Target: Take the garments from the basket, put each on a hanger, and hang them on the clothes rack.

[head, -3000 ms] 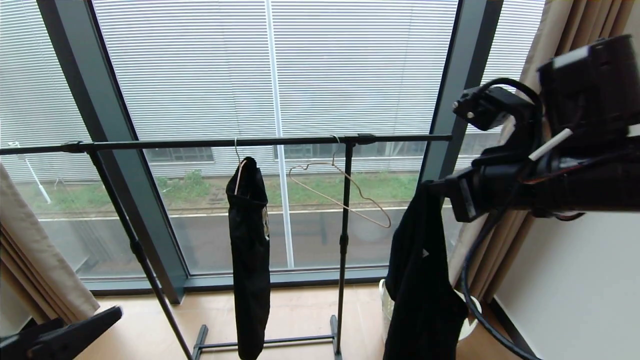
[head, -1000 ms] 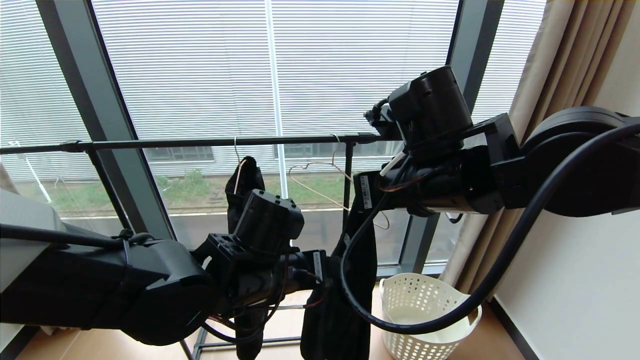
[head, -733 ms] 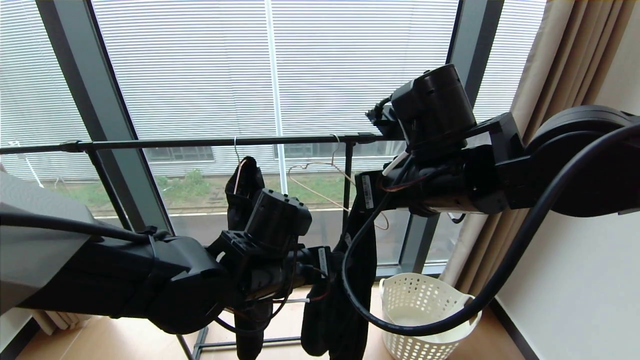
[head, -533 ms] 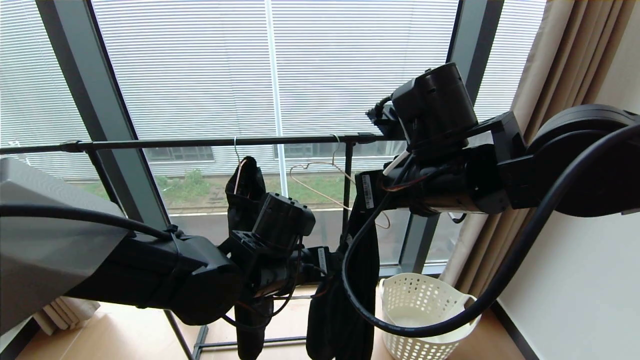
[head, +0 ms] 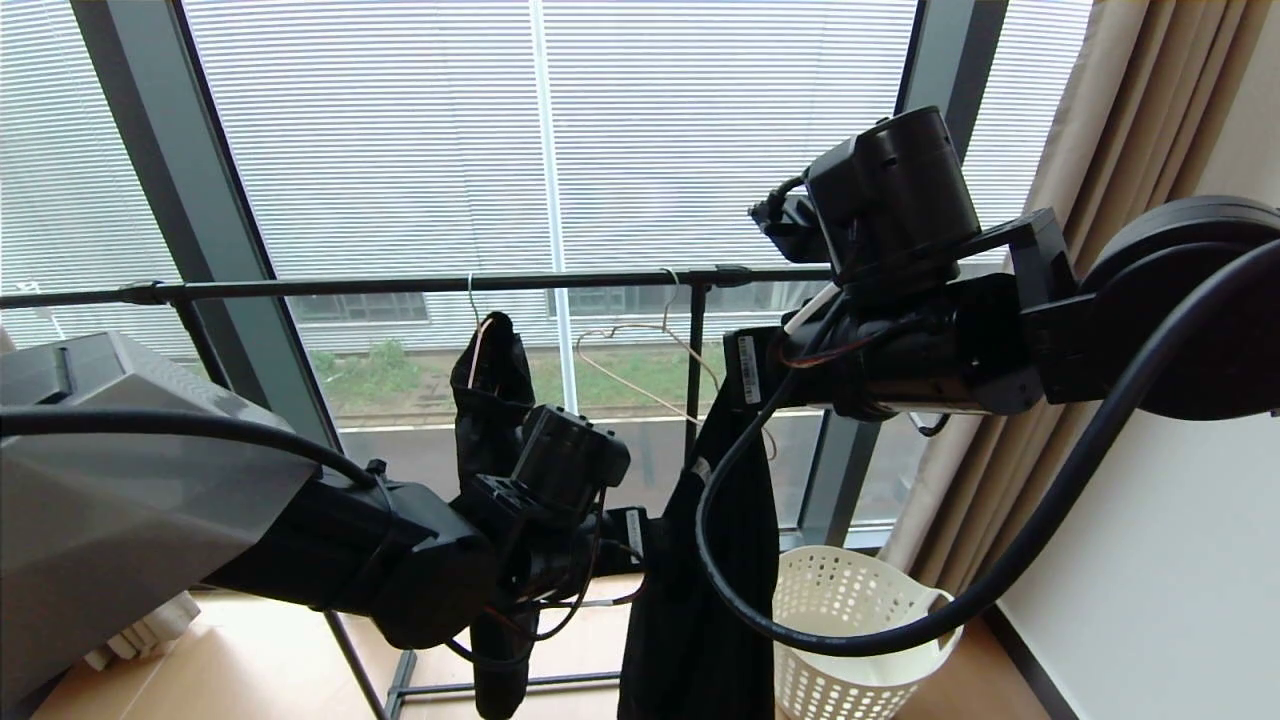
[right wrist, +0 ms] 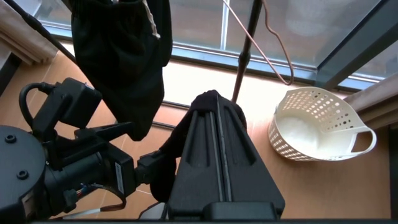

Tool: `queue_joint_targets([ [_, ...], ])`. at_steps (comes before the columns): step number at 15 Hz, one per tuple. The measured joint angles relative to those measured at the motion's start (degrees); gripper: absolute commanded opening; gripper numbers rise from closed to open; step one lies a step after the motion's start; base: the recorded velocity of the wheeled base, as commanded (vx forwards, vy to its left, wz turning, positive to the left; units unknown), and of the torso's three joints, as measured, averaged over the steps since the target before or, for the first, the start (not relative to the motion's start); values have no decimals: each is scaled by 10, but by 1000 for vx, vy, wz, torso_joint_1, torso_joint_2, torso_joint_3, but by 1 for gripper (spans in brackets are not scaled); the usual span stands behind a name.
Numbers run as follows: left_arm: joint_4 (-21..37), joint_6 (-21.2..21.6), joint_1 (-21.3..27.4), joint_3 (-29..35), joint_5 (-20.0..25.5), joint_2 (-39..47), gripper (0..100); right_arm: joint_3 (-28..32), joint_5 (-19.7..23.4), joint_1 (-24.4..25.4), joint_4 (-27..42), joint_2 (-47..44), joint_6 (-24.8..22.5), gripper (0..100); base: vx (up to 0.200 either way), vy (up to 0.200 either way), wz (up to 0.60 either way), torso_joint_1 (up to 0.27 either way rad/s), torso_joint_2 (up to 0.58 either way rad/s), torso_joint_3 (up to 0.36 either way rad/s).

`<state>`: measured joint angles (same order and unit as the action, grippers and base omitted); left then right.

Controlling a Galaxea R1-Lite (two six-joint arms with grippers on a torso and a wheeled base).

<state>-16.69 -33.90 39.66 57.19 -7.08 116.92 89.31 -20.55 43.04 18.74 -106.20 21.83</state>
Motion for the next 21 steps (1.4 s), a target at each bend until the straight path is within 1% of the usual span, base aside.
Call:
queue_joint_targets([
  [4,0,0,-2,0,0,3,100,-1,0,-3,1,1,-1,0,0,0,0,0,0,0],
  [5,0,0,-2,1,0,4,0,-1,0,-3,1,1,-1,0,0,0,0,0,0,0],
  [8,0,0,-3,1,-1,3,0,-1,0,-6,1,1,-3,0,0,0,0,0,0,0],
  [10,0,1,-4,0,-3,0,0,-4,0,-18,1,1,-20,0,0,0,0,0,0,0],
  [12,0,5,-11,-1,-8,-11,0,-20,0,-41,-1,2,-66,0,0,0,0,0,0,0],
  [16,0,33,-33,-9,-8,-45,0,-75,-1,-90,-5,5,-183,0,0,0,0,0,0,0],
  [18,1,52,-38,-10,-8,-61,0,-110,-12,-95,-5,7,-233,0,0,0,0,0,0,0],
  [20,1,57,-39,-8,-8,-72,0,-141,-39,-95,-6,8,-266,0,0,0,0,0,0,0],
  [21,1,58,-37,-7,-8,-75,0,-156,-44,-94,-15,9,-278,0,0,0,0,0,0,0],
])
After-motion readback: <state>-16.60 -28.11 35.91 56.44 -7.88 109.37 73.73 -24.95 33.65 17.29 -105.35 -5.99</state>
